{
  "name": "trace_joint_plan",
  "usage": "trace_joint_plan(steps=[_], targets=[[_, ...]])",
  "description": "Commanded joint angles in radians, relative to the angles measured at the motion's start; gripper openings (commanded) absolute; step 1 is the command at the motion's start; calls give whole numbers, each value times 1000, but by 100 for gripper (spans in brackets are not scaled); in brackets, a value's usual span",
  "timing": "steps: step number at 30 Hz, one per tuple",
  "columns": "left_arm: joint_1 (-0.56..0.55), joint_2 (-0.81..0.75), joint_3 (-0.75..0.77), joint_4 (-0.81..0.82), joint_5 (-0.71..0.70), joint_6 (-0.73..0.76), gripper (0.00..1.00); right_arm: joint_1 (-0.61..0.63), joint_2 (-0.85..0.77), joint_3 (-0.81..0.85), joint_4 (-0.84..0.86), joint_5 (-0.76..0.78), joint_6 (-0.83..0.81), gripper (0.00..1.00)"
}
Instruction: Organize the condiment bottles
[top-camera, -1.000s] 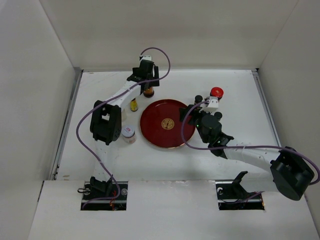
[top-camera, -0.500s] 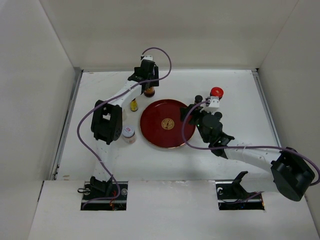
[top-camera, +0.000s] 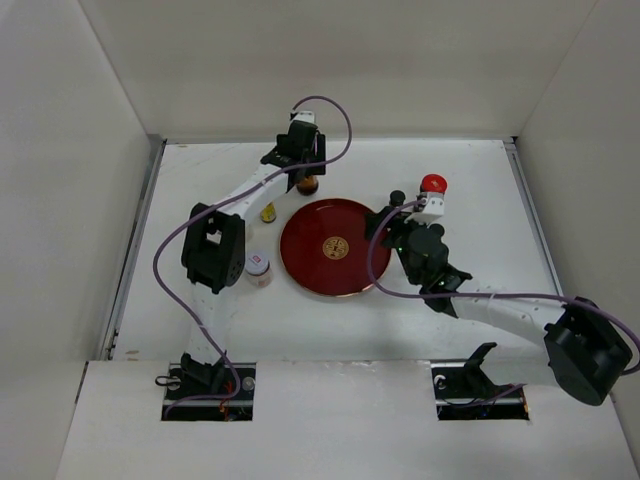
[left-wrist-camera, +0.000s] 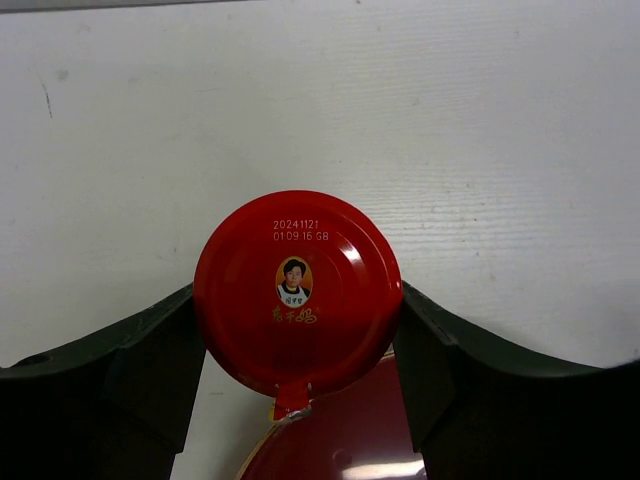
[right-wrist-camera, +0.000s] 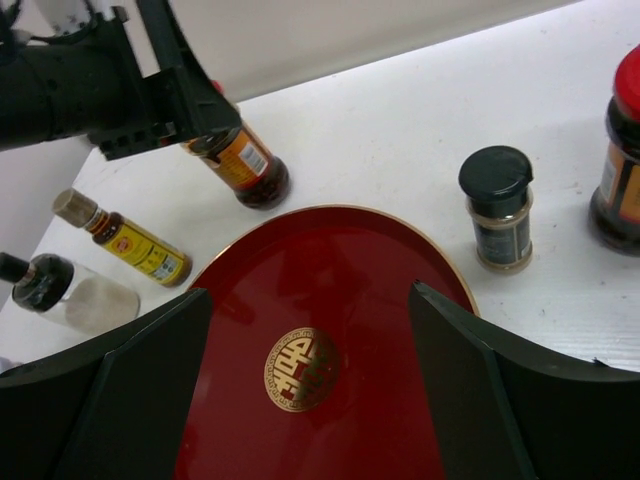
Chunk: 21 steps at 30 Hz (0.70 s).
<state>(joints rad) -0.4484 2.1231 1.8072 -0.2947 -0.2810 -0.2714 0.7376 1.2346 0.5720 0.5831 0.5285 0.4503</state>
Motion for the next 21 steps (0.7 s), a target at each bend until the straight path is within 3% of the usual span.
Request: trace_joint_plan(steps=[1,21], targets=[[-25,-215,-5,160,-18,15,22,-19,-27,-9,15,37,30,86],[-198,-393,-288,279,-47,-11,22,-114,-83,-50,-42,67,134,86]])
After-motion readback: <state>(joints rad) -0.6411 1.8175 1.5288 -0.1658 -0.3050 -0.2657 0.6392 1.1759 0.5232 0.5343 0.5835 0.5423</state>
